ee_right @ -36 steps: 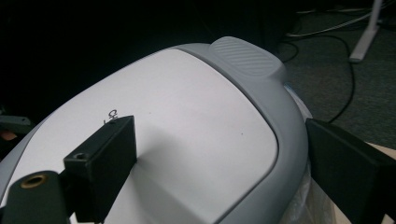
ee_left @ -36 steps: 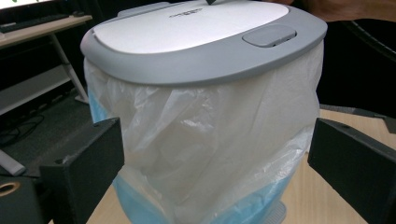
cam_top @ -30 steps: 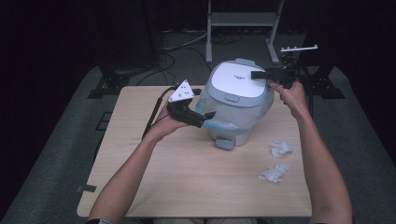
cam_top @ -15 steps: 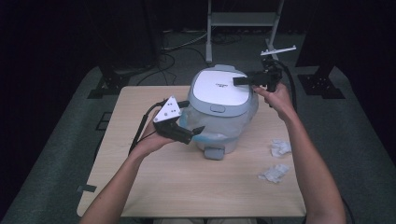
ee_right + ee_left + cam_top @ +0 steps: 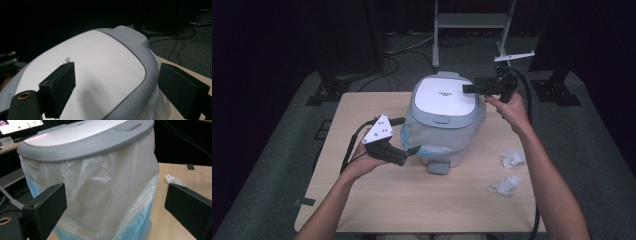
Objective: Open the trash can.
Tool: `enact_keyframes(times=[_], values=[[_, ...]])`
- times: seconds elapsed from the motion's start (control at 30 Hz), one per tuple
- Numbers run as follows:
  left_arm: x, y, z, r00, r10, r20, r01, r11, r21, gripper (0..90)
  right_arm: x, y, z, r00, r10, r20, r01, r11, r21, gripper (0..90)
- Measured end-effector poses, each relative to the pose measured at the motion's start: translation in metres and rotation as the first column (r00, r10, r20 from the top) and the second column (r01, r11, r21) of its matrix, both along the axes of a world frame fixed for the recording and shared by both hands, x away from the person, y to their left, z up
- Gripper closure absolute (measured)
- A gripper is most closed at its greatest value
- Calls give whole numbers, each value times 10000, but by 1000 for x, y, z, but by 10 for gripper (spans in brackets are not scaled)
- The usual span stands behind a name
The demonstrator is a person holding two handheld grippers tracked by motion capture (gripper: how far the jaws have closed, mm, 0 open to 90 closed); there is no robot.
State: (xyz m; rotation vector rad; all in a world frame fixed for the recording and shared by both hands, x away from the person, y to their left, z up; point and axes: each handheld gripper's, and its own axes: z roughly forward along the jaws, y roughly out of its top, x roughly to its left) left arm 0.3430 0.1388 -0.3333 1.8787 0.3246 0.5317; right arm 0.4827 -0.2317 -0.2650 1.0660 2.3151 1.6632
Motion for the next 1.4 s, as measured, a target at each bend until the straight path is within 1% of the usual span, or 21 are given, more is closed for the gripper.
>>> enact_keyframes(times=[0.03, 0.13, 0.27, 0.3, 0.43, 0.57, 0.77, 0.83, 0.87, 0.9, 0.93, 1.0, 1.07, 1.13, 1.17, 1.2, 1.27, 1.3, 1.37, 1.4], values=[[-3, 0, -2, 10000, -2, -1, 2, 10000, -15, 31, -2, -2, 0, 10000, 15, -12, -15, 10000, -11, 136], [-9, 1, -7, 10000, -52, -37, 51, 10000, -2, 36, -13, -9, -1, 9999, -79, 139, 79, 10000, -46, 137], [-17, 0, -16, 9998, -162, -149, 162, 9999, 39, 38, -27, -20, -4, 9993, -314, 206, 319, 9992, -236, 136], [-19, 0, -17, 9997, -187, -163, 189, 9998, 92, 39, -31, -23, -6, 9992, -363, 179, 367, 9989, -278, 137], [-24, -1, -24, 9992, -275, -289, 275, 9996, 9, 45, -42, -34, -11, 9985, -513, 202, 522, 9978, -419, 136], [-27, -3, -30, 9988, -330, -365, 331, 9994, 29, 50, -53, -44, -17, 9972, -707, 231, 719, 9959, -552, 137], [-35, -13, -43, 9980, -442, -450, 445, 9990, 54, 59, -69, -55, -27, 9956, -901, 264, 921, 9919, -879, 137], [-37, -16, -48, 9963, -615, -606, 612, 9981, -68, 109, -74, -57, -31, 9950, -962, 256, 984, 9896, -1050, 137], [-38, -18, -51, 9946, -667, -800, 658, 9977, -138, 126, -76, -59, -33, 9950, -970, 242, 991, 9887, -1122, 137], [-38, -19, -54, 9938, -689, -872, 680, 9976, -134, 125, -78, -60, -35, 9949, -995, 176, 1008, 9883, -1145, 137], [-38, -22, -57, 9942, -615, -884, 616, 9981, -14, 126, -80, -62, -37, 9949, -996, 182, 1011, 9881, -1162, 137], [-38, -25, -64, 9939, -582, -941, 579, 9983, -59, 136, -84, -64, -41, 9948, -999, 174, 1013, 9870, -1247, 137], [-38, -29, -69, 9945, -522, -907, 519, 9986, -56, 137, -89, -67, -45, 9945, -1033, 182, 1048, 9858, -1310, 137], [-39, -32, -73, 9944, -578, -890, 579, 9983, -13, 180, -94, -70, -48, 9942, -1069, 137, 1077, 9853, -1329, 137], [-39, -34, -75, 9946, -578, -862, 580, 9983, -8, 184, -96, -72, -50, 9942, -1073, 121, 1079, 9848, -1359, 137], [-39, -36, -78, 9944, -568, -888, 574, 9983, 46, 185, -98, -73, -51, 9940, -1084, 145, 1093, 9846, -1367, 137], [-40, -41, -83, 9929, -682, -970, 686, 9976, 5, 223, -102, -76, -54, 9938, -1105, 151, 1115, 9847, -1339, 138], [-40, -43, -85, 9927, -705, -974, 712, 9975, 33, 225, -104, -78, -56, 9934, -1136, 152, 1146, 9849, -1298, 139], [-41, -46, -89, 9929, -714, -956, 740, 9970, 242, 252, -108, -80, -60, 9931, -1167, 150, 1176, 9852, -1247, 139], [-40, -48, -92, 9931, -711, -937, 732, 9971, 197, 276, -109, -82, -62, 9929, -1183, 141, 1191, 9852, -1235, 140]])
